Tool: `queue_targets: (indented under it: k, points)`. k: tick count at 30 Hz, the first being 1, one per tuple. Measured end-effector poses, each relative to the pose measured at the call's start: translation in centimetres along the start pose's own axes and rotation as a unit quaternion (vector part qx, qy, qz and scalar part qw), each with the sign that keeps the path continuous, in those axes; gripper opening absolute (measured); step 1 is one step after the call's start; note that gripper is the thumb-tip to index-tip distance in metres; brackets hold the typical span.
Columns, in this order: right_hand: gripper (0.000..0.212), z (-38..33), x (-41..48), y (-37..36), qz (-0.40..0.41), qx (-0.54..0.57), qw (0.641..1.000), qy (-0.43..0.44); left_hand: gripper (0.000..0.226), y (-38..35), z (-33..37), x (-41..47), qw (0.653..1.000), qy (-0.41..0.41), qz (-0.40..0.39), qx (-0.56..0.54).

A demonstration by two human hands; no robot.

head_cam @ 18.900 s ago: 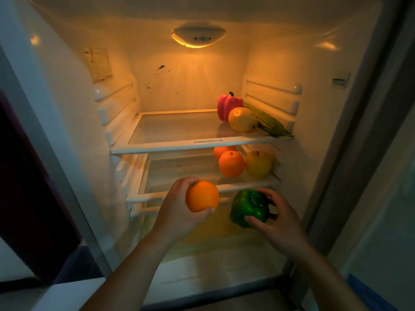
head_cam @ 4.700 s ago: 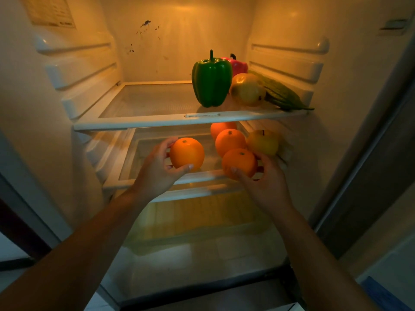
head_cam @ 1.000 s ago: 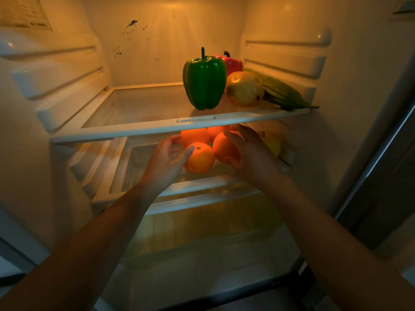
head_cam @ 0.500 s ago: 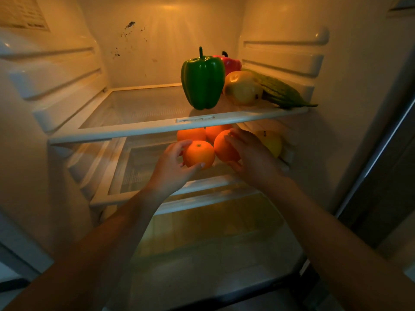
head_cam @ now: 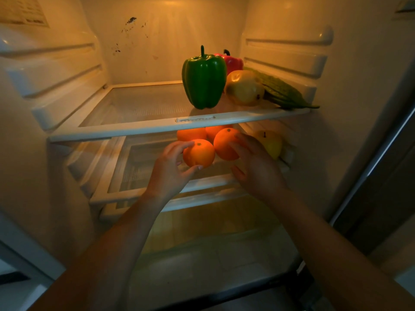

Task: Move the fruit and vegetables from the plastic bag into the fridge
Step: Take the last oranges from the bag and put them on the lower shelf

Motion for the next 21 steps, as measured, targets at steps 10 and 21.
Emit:
queue_targets:
  k: [10, 21]
  points:
    - [0.058, -0.2, -1.1, 0.4, -0.001, 0.039, 0.999, -0.005, 0.059, -0.2, 0.6, 0.2, 0.999, -0.01, 0.005, 0.052]
    - [0.05, -0.4, -4.4, 0.8, -0.044, 0.065, 0.996, -0.046, 0.052, 0.6, 1.9, -1.5, 0.994, -0.014, 0.043, 0.095]
Point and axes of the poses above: each hand's wrist, its own x-axis towards the middle knuckle, its own y-axis out of the back of the hand, z = x × y, the point moved 6 cm from there along x, towards the middle knuckle, and after that the axes turned 6 degrees about -z, right-handed, at the moved point
